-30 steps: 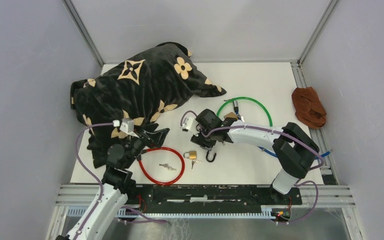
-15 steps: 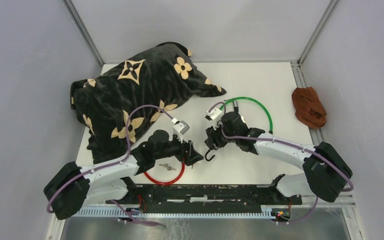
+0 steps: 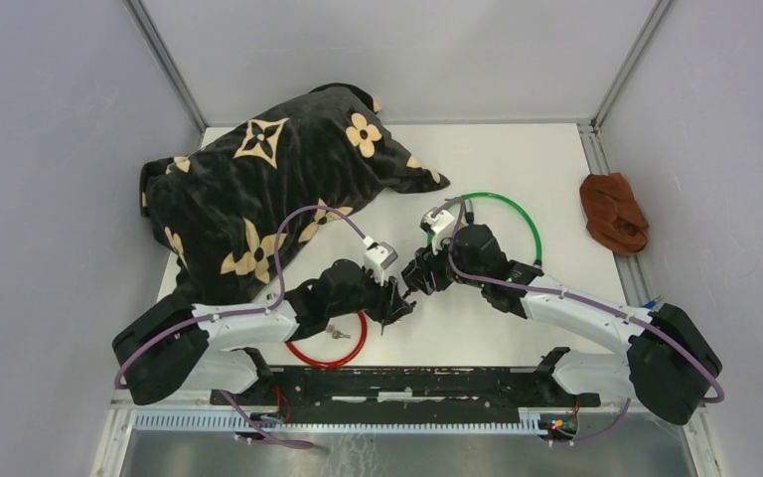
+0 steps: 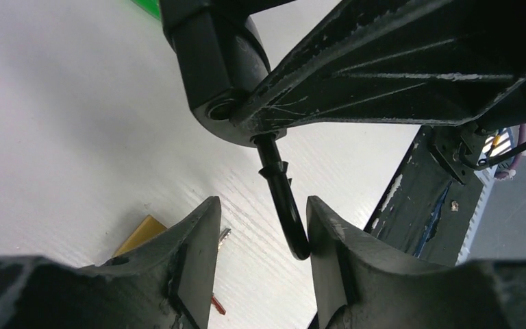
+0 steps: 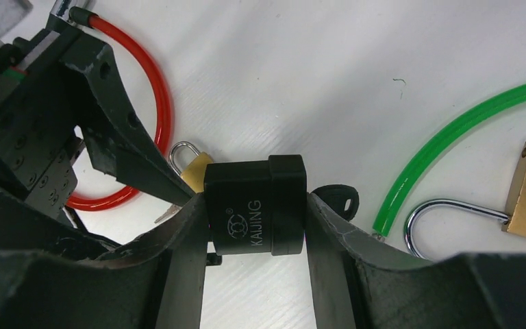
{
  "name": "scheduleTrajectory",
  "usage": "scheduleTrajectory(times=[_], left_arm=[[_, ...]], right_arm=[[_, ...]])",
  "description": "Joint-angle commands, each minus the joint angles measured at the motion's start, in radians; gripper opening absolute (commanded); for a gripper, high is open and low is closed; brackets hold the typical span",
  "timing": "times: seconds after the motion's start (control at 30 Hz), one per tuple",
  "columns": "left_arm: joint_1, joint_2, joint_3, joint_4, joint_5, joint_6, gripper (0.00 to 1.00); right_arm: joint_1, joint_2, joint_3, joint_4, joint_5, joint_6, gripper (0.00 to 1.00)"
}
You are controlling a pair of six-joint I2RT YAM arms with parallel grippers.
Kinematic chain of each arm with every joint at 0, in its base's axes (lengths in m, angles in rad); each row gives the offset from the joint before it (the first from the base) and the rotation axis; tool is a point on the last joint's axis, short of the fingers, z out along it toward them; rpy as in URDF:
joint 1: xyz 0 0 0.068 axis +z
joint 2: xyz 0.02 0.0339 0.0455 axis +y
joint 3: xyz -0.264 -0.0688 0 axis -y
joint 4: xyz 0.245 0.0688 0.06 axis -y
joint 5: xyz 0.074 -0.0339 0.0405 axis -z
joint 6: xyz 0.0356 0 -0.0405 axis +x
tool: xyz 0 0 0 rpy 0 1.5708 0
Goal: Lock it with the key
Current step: Pick up the lock from the center of the board.
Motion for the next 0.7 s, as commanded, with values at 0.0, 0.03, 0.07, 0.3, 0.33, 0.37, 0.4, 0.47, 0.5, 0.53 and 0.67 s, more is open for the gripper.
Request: scheduleTrajectory(times=[0.0,0.03,0.07,0.3,0.33,0.37,0.4,0.47,0.5,0.53,0.67], left_arm=[[-0.014,0.015,0.045,0.058,-0.017,0.067,0.47],[-0.015,0.016,0.045,0.058,-0.017,0.070,0.36],[-0.015,0.011,0.045,0.060,-0.015,0.076,0.24],[-0.016,-0.080,0.012,0.059,0.016,0.165,0.02],[-0.016,-0.102,0.000,0.055,0.030,0.187,0.02],[-0.015,-0.124,-0.011,0.051,0.042,0.206,0.02],[-0.015,-0.146,-0.023,0.048,0.057,0.234,0.02],[-0.014,-0.190,-0.039,0.042,0.095,0.276,0.02],[-0.015,-0.215,-0.044,0.035,0.126,0.303,0.02],[-0.014,-0.241,-0.045,0.028,0.159,0.330,0.02],[-0.007,-0.339,-0.031,-0.014,0.258,0.384,0.02]], right_arm=[[0.001,-0.035,0.013,0.114,-0.031,0.027,0.00],[0.001,-0.037,0.013,0.114,-0.034,0.028,0.00],[0.001,-0.039,0.012,0.114,-0.036,0.025,0.00],[-0.009,-0.062,0.052,-0.018,-0.105,-0.121,0.68],[-0.012,-0.079,0.058,-0.057,-0.103,-0.158,0.85],[-0.018,-0.098,0.057,-0.075,-0.102,-0.197,0.93],[-0.024,-0.129,0.053,-0.105,-0.114,-0.223,0.98],[-0.037,-0.190,0.035,-0.109,-0.179,-0.312,0.98],[-0.041,-0.217,0.019,-0.102,-0.234,-0.343,0.98],[-0.043,-0.245,0.004,-0.093,-0.290,-0.378,0.98],[-0.048,-0.306,-0.036,-0.088,-0.508,-0.487,0.98]])
